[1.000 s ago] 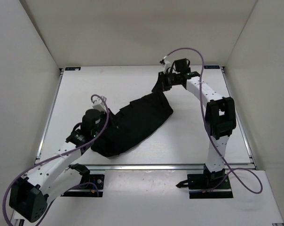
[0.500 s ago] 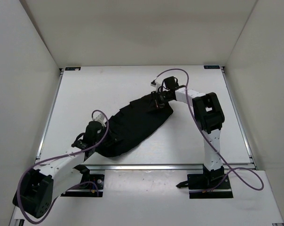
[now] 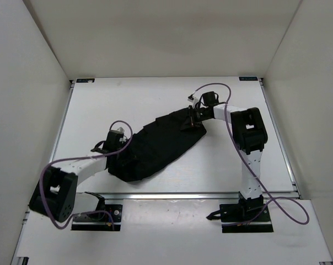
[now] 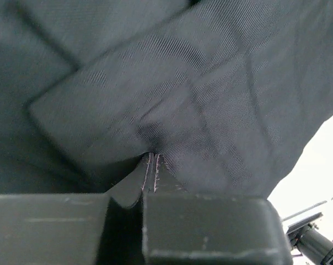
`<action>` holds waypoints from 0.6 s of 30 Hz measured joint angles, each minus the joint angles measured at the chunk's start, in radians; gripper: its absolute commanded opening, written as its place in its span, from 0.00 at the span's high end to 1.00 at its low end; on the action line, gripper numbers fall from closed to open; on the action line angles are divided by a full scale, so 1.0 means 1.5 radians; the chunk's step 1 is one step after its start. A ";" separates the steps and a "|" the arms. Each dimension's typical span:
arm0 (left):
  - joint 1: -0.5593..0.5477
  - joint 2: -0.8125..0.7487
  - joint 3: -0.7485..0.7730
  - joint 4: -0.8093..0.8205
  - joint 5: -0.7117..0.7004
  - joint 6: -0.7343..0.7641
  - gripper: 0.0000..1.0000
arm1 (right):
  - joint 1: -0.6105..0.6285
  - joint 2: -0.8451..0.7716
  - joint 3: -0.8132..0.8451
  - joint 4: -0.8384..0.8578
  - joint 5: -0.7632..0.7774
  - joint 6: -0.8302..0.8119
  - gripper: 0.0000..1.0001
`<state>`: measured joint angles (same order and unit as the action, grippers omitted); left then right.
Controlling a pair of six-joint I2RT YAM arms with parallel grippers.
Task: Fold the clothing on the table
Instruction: Fold the skirt
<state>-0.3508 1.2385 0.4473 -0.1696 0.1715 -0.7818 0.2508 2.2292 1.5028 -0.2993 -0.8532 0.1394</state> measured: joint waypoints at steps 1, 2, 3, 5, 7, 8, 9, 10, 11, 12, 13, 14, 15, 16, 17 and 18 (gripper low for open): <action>-0.001 0.025 0.024 -0.006 -0.001 0.007 1.00 | -0.002 -0.010 -0.014 0.004 0.005 0.002 1.00; -0.001 0.050 0.048 -0.009 -0.003 0.014 1.00 | -0.003 -0.021 -0.029 0.008 0.011 0.003 1.00; -0.001 0.073 0.070 -0.011 -0.004 0.022 1.00 | -0.006 -0.034 -0.049 0.013 0.019 0.003 1.00; 0.001 0.124 0.118 -0.020 -0.004 0.038 1.00 | -0.008 -0.063 -0.089 0.018 0.034 0.007 1.00; 0.006 0.176 0.166 -0.028 -0.004 0.056 1.00 | -0.013 -0.099 -0.140 0.031 0.047 0.012 1.00; 0.008 0.203 0.190 -0.033 -0.004 0.065 1.00 | -0.015 -0.119 -0.169 0.036 0.053 0.016 1.00; 0.010 0.231 0.215 -0.038 -0.004 0.076 1.00 | -0.016 -0.139 -0.197 0.043 0.058 0.022 1.00; 0.011 0.253 0.237 -0.042 0.001 0.083 1.00 | -0.016 -0.159 -0.226 0.051 0.063 0.029 1.00; 0.011 0.270 0.258 -0.045 0.001 0.092 1.00 | -0.019 -0.183 -0.261 0.061 0.070 0.036 1.00; 0.011 0.285 0.275 -0.045 0.001 0.101 1.00 | -0.021 -0.209 -0.293 0.064 0.078 0.045 1.00; 0.011 0.300 0.293 -0.047 0.001 0.110 1.00 | -0.023 -0.235 -0.325 0.065 0.088 0.051 1.00; 0.011 0.314 0.310 -0.049 0.001 0.117 1.00 | -0.025 -0.258 -0.349 0.064 0.096 0.055 1.00; 0.010 0.330 0.329 -0.052 0.002 0.126 1.00 | -0.025 -0.286 -0.376 0.062 0.106 0.063 1.00; 0.010 0.342 0.344 -0.053 0.002 0.134 1.00 | -0.025 -0.307 -0.394 0.059 0.114 0.065 1.00; 0.010 0.354 0.358 -0.056 0.004 0.140 1.00 | -0.025 -0.329 -0.410 0.054 0.123 0.068 1.00; 0.010 0.364 0.372 -0.059 0.007 0.147 1.00 | -0.025 -0.349 -0.422 0.048 0.130 0.070 1.00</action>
<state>-0.3363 1.7840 1.0050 -0.2577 0.1818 -0.5613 0.2138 1.7054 0.8700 -0.2276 -0.6579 0.2443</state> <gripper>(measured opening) 0.025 0.001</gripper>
